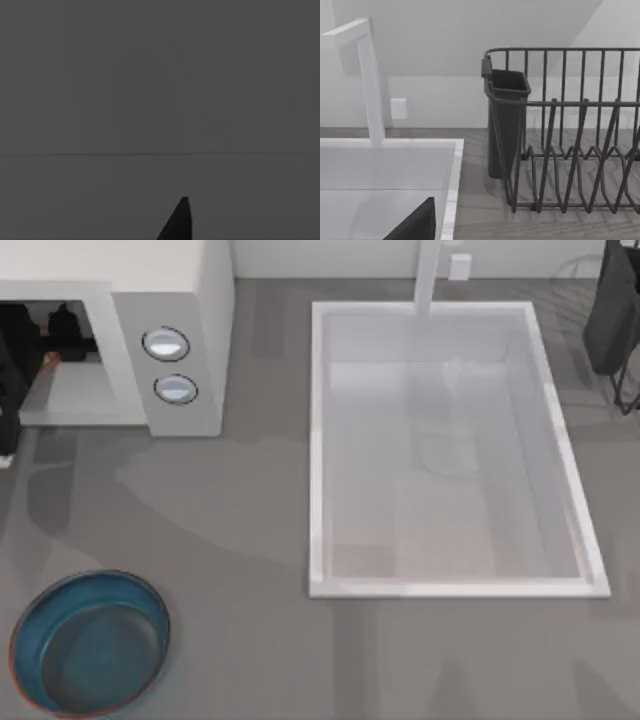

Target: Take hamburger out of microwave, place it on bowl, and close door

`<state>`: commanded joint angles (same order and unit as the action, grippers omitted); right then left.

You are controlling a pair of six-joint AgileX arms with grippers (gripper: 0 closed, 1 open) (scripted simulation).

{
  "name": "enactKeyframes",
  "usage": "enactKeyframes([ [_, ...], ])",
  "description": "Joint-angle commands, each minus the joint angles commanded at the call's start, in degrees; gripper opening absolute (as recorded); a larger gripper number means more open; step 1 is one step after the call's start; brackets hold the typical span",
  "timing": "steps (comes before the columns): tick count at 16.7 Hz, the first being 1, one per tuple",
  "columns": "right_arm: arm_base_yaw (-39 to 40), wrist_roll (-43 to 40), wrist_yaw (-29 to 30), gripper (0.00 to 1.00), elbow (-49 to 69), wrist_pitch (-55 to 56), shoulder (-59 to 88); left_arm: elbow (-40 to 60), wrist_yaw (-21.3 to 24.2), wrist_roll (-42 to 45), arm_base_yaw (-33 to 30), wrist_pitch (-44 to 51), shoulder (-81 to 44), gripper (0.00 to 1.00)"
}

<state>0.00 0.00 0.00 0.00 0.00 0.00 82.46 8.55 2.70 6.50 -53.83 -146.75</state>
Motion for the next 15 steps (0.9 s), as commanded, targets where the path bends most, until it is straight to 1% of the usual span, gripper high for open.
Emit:
enactKeyframes([
  [6, 0.0, 0.0, 0.0, 1.0, 0.0, 0.0, 0.0, -27.2, 2.0, 0.5, 2.1, -15.5, 9.4, 0.0],
  [9, 0.0, 0.0, 0.0, 1.0, 0.0, 0.0, 0.0, -38.1, 2.9, 0.7, 3.1, -22.4, 13.5, 0.0],
  [12, 0.0, 0.0, 0.0, 1.0, 0.0, 0.0, 0.0, -43.6, 3.4, 0.9, 3.7, -26.6, 16.0, 0.0],
  [15, 0.0, 0.0, 0.0, 1.0, 0.0, 0.0, 0.0, -44.3, 3.5, 0.9, 3.7, -27.2, 16.3, 0.0],
])
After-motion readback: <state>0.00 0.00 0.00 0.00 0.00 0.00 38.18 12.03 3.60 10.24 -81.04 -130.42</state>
